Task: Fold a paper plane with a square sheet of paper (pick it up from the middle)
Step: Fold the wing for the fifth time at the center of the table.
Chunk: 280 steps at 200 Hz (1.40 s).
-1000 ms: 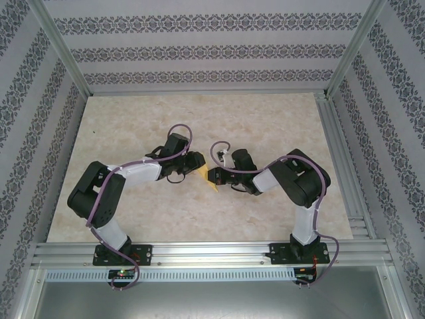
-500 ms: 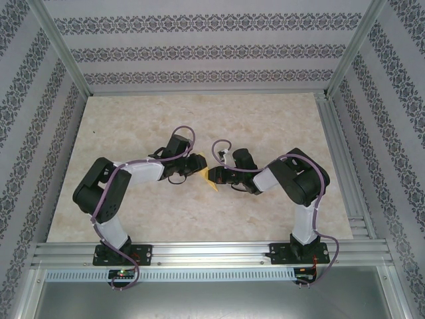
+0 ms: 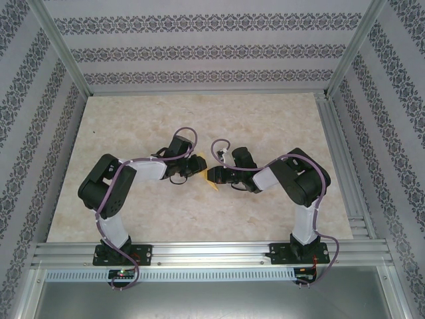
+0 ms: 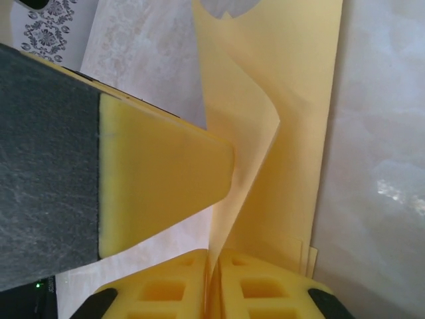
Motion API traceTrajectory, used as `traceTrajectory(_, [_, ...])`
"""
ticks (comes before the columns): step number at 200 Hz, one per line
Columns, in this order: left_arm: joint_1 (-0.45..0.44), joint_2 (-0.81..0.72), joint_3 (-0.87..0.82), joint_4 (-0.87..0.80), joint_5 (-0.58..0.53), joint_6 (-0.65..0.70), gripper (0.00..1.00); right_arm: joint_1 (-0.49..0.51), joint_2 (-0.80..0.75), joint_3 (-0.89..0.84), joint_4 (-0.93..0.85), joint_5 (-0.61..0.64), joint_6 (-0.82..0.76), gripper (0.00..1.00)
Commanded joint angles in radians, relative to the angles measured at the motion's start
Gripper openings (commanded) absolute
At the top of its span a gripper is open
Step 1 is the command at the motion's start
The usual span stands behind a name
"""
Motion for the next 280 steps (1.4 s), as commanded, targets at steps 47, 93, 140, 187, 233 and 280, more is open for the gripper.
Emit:
traceTrajectory(47, [-0.005, 0.029, 0.018, 0.017, -0.02, 0.036, 0.29, -0.011, -0.057, 0.016, -0.138, -0.024, -0.003, 0.22])
traceTrajectory(93, [-0.006, 0.028, 0.024, 0.021, -0.007, 0.041, 0.29, -0.012, -0.142, 0.03, -0.284, -0.026, -0.052, 0.26])
traceTrajectory(140, [-0.005, 0.027, 0.025, 0.026, 0.007, 0.046, 0.29, -0.012, -0.173, 0.04, -0.376, -0.018, -0.083, 0.22])
traceTrajectory(187, [-0.006, 0.012, 0.031, 0.031, 0.019, 0.052, 0.31, -0.012, -0.155, 0.039, -0.411, -0.002, -0.09, 0.14])
traceTrajectory(233, [-0.005, -0.006, 0.031, 0.065, 0.043, 0.07, 0.36, -0.016, -0.121, 0.014, -0.389, 0.027, -0.059, 0.08])
traceTrajectory(280, [-0.005, -0.03, 0.026, 0.105, 0.076, 0.096, 0.43, -0.033, -0.097, -0.018, -0.321, 0.047, 0.027, 0.01])
